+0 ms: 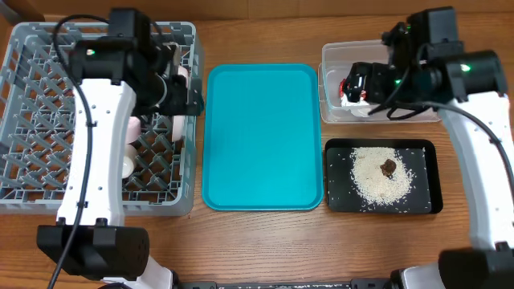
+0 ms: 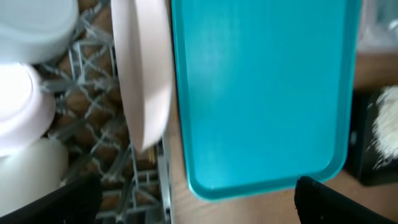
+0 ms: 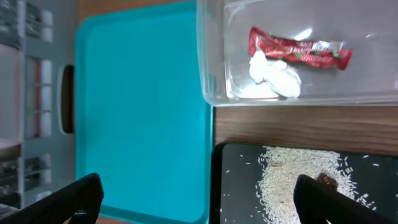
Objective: Sort waste into correct bins and load items into the dishwasher
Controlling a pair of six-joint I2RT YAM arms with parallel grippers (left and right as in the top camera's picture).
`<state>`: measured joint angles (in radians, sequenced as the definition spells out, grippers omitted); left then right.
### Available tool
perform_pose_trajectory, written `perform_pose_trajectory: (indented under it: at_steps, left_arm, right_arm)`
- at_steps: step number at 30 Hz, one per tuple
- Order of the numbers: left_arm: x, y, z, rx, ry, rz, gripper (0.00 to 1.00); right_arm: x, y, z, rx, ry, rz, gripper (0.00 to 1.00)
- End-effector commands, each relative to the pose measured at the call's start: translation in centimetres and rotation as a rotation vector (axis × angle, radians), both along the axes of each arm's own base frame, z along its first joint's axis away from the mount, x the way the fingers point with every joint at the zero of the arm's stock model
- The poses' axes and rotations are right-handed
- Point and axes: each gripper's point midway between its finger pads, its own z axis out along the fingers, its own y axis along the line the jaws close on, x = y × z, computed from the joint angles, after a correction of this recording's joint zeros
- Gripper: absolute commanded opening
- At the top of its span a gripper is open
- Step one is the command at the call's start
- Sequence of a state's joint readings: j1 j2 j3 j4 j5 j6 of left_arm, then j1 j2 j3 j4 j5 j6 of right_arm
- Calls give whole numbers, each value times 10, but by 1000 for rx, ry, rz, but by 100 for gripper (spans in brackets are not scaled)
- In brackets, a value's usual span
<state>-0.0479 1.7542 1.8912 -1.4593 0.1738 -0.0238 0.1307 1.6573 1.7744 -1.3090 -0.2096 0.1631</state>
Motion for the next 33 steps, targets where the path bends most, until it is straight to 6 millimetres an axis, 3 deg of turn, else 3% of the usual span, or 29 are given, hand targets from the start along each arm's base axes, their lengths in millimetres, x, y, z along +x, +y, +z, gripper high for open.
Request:
perform_pose_trajectory:
  at_steps: [1,4,7,12,19,26,33]
  left_arm:
    - [-5,8,-2,73,18,3,100]
    - [-16,10,-4,69,70,36,100]
    - [-29,13,-7,71,128,56,100]
    - [-54,14,-9,81,226,56,100]
    - [-68,14,-3,79,215,63,100]
    - [-86,15,14,63,38,70,100]
    - [-114,17,29,44,-300,50,100]
  right_arm:
    - [3,-2,-28,-24,96,9,100]
    - [-8,-3,-49,-37,206,7,100]
    - [-14,-4,-53,-41,245,2,100]
    - [-24,-6,-42,-44,239,-3,100]
    - [-39,-19,-19,-95,153,-27,100]
    - [-62,-27,-5,-92,-29,-45,100]
    - [-100,-34,13,-64,-294,-60,100]
